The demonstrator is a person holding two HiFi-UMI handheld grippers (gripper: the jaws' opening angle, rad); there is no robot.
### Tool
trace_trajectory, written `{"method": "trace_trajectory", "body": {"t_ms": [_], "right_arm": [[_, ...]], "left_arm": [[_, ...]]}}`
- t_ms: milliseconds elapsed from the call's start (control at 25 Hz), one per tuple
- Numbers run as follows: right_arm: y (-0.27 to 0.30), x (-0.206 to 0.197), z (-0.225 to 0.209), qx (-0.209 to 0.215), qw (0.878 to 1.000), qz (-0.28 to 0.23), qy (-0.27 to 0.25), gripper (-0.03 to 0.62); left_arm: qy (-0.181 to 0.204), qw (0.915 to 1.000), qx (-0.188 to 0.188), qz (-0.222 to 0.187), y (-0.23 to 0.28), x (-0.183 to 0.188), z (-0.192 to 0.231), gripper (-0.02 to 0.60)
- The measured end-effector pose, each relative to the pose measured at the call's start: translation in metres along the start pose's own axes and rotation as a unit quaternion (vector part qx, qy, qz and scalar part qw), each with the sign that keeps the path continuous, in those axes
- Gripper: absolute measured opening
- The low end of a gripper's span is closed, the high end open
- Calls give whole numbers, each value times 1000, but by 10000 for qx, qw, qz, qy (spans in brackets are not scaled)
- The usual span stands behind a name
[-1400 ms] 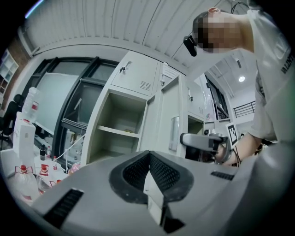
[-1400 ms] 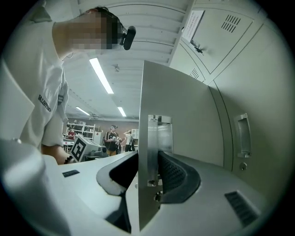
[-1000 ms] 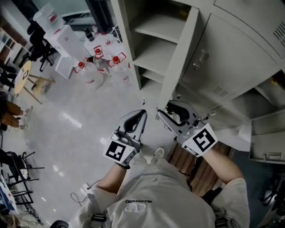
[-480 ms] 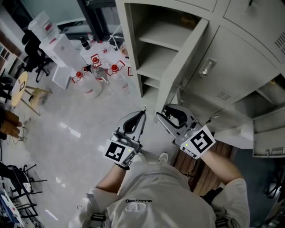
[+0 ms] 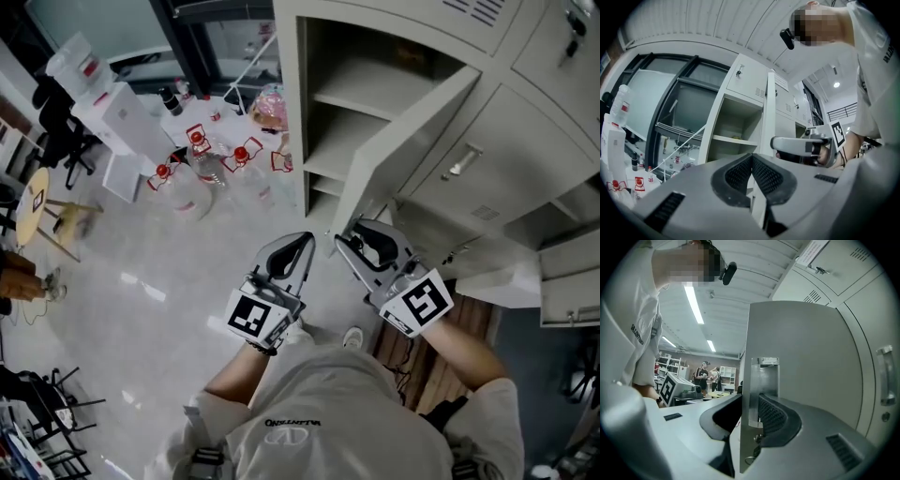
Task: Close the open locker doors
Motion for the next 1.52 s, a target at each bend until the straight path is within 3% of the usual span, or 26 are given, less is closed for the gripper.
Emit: {"method": "trace_trajectory", "body": {"t_ms": [760,1520], "right_arm": [[91,-5,-51,-661,9974,152,-241,95],[129,-11,-112,-1382,9903,-14,-108,43]], "left_arm": [[-99,9989,-375,-247,33,16,82,-5],[-88,9985,-432,-337,51,22,116,-5]]}}
Point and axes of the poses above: the fingertips, and each gripper's own axes: y forward along the fingers, z to its left, x out of its top, the point moved 1 cm from there along -y, backward along the fingers, and after that the axes turned 6 degrees about x, right-handed, at the moved point
